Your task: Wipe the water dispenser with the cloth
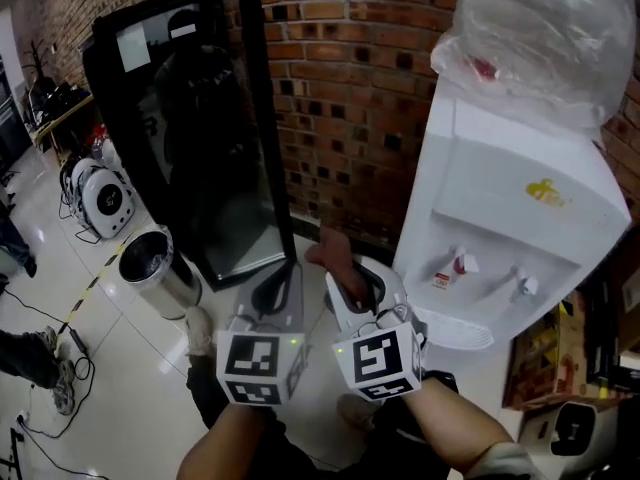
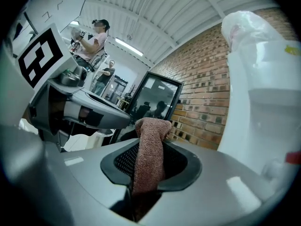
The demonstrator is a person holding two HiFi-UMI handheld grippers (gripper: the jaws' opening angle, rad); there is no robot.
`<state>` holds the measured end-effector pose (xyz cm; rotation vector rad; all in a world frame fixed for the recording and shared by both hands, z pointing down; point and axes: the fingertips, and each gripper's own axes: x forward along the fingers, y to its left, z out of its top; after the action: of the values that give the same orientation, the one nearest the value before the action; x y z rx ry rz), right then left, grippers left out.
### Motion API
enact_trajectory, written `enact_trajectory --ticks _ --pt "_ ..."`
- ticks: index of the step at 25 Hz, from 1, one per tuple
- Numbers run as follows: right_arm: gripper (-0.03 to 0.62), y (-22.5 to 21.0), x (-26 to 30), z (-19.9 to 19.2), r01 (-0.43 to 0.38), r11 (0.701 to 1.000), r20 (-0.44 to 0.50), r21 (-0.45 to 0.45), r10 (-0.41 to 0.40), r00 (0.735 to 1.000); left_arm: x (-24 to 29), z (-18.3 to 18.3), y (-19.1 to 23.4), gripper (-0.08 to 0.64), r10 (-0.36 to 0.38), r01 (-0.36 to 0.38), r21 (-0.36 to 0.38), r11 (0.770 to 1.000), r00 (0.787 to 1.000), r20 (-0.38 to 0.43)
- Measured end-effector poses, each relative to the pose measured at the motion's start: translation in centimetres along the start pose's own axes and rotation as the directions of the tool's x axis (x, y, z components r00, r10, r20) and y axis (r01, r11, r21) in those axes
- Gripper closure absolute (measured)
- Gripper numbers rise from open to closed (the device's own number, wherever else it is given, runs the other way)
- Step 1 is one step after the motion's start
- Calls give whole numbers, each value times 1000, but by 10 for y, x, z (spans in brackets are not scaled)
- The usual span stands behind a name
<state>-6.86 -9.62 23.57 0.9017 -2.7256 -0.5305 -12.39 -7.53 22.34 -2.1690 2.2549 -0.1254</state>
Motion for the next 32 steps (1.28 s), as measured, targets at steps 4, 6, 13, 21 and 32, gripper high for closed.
enact_trajectory --ticks 4,6,13,21,32 --pt "468 -14 -29 19 -4 999 48 -50 6 999 -17 27 -24 560 33 -35 46 998 999 42" --pt "468 -20 -48 29 -31 997 71 -74 36 997 -23 39 -37 560 40 -43 59 997 998 54" --pt "466 -55 -99 68 -21 996 182 -90 37 983 -33 72 -74 560 -18 5 85 996 987 162" --pt "468 -67 -107 133 -13 994 217 -108 37 975 -54 109 -59 560 2 -36 190 981 985 174" --pt "468 -128 -120 200 185 957 225 -224 -134 965 -75 142 -84 560 -72 78 -14 997 965 251"
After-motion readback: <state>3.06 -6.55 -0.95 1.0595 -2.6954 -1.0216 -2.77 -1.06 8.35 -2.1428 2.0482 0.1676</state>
